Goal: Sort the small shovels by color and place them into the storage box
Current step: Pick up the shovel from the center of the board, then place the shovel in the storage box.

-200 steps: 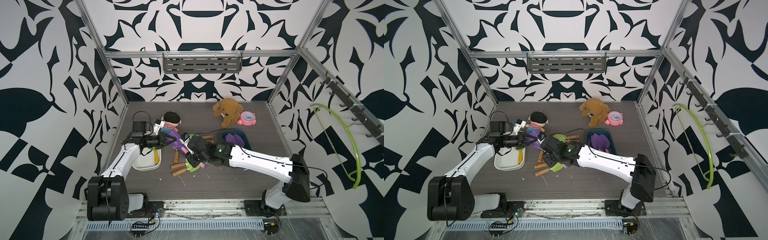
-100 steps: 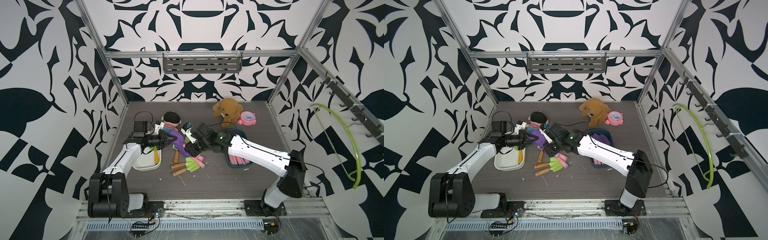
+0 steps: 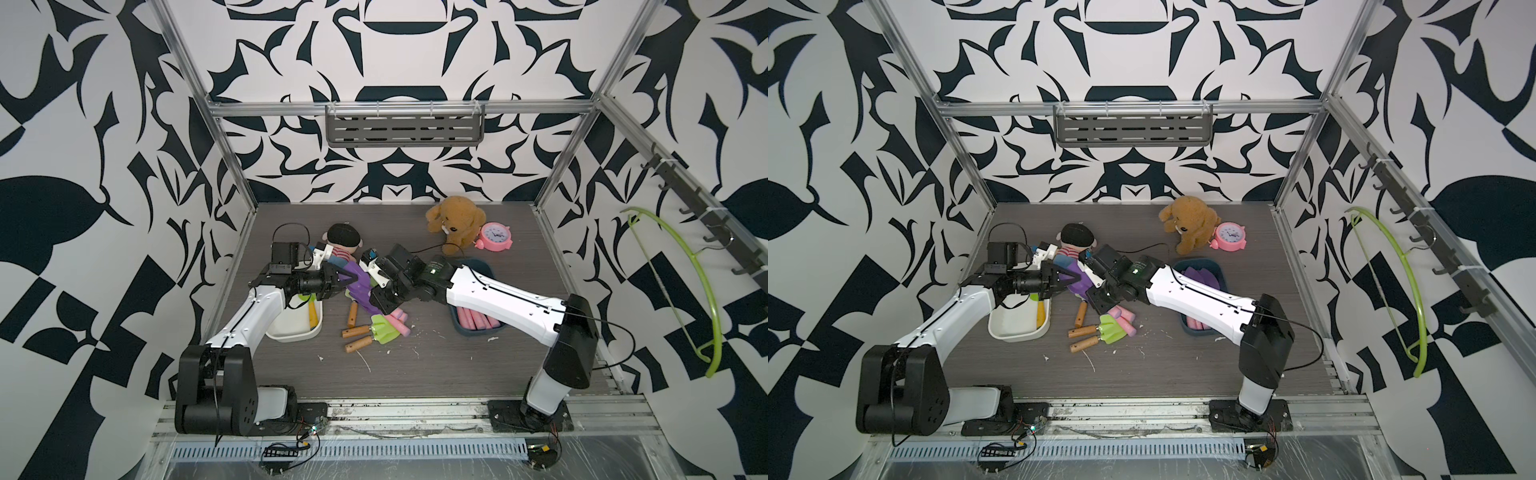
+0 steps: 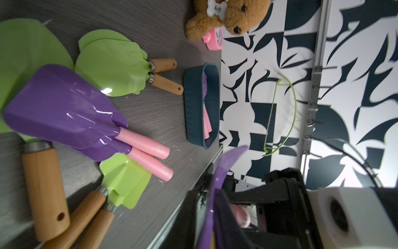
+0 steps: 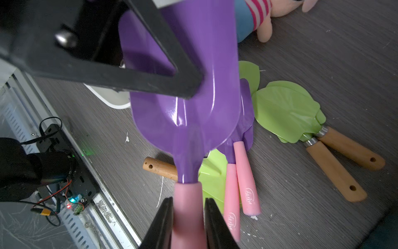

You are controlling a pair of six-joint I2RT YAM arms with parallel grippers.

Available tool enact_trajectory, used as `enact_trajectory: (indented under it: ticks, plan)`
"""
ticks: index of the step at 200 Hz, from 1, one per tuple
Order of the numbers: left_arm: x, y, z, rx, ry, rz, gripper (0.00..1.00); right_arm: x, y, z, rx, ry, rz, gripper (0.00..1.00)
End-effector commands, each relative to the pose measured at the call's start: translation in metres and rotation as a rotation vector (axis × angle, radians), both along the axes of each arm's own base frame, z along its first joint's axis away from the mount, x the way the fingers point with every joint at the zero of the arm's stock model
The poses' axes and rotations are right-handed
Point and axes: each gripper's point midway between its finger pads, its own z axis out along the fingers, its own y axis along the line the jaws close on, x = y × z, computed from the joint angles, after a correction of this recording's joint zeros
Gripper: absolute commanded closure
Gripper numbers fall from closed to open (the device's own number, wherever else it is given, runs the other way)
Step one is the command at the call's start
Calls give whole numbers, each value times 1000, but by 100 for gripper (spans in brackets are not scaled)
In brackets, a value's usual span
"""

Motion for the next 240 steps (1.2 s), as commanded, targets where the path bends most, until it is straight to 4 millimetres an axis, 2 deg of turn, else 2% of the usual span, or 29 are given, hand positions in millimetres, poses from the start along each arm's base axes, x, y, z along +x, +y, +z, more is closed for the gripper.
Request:
enact_trajectory:
  ticks: [1,11,20,42,78,99,129,169,240]
  plan:
    - [2,-6,14,23,-115,-54,57,11,-22,27,15,-57,-58,97]
    - [3,-10,16,48,-160,-85,50,16,-38,26,-4,-60,-92,97]
    - [3,-16,20,78,-210,-124,48,21,-56,24,-28,-57,-127,97]
    - [3,-36,19,172,-309,-243,40,37,-114,13,-103,-42,-252,97]
    - [-1,-68,0,251,-313,-399,32,49,-219,-24,-281,82,-485,97]
    - [-3,-73,-14,281,-295,-430,31,50,-256,-46,-361,160,-579,97]
    - [-10,-69,-25,306,-291,-438,29,54,-271,-65,-394,188,-631,96]
    - [-18,-63,-33,328,-303,-441,28,55,-263,-89,-360,226,-640,94]
    - [-19,-62,-35,335,-302,-441,27,50,-260,-109,-339,257,-654,81]
